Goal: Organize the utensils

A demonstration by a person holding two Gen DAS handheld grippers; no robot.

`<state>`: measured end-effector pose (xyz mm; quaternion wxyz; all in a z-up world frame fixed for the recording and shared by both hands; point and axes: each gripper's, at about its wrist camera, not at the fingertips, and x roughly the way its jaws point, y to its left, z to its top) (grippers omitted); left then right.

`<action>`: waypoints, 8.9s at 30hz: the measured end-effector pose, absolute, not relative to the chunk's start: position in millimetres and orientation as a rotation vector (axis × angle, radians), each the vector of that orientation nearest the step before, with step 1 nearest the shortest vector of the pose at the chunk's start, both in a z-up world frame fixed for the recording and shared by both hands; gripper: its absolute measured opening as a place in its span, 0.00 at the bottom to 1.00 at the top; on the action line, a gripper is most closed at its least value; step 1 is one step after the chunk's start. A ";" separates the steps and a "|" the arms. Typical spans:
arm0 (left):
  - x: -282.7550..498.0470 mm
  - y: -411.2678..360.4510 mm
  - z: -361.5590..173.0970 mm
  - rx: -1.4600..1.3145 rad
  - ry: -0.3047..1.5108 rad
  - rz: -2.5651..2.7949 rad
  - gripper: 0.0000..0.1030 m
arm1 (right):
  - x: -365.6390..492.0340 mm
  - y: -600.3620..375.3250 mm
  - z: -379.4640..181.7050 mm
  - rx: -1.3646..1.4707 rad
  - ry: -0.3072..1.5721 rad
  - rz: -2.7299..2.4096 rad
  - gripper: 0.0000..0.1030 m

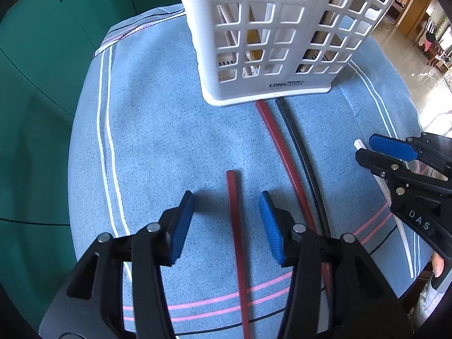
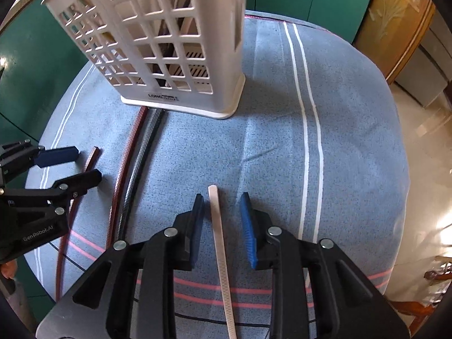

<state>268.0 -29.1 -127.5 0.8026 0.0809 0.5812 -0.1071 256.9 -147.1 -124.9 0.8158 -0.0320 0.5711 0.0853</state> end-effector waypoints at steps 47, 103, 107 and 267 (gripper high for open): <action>205.8 -6.6 201.5 -0.079 0.202 -0.208 0.06 | 199.7 -178.6 206.8 0.100 0.278 0.218 0.06; 143.7 45.8 -39.4 0.021 0.824 0.073 0.79 | 184.6 -91.8 -115.5 -0.056 1.066 0.194 0.61; 143.7 45.9 -43.0 0.021 0.832 0.075 0.80 | 183.9 -94.9 -122.3 -0.084 1.073 0.151 0.60; 229.3 -50.8 -121.6 0.180 1.205 -0.274 0.06 | 226.0 -144.4 -130.0 -0.100 1.156 0.234 0.08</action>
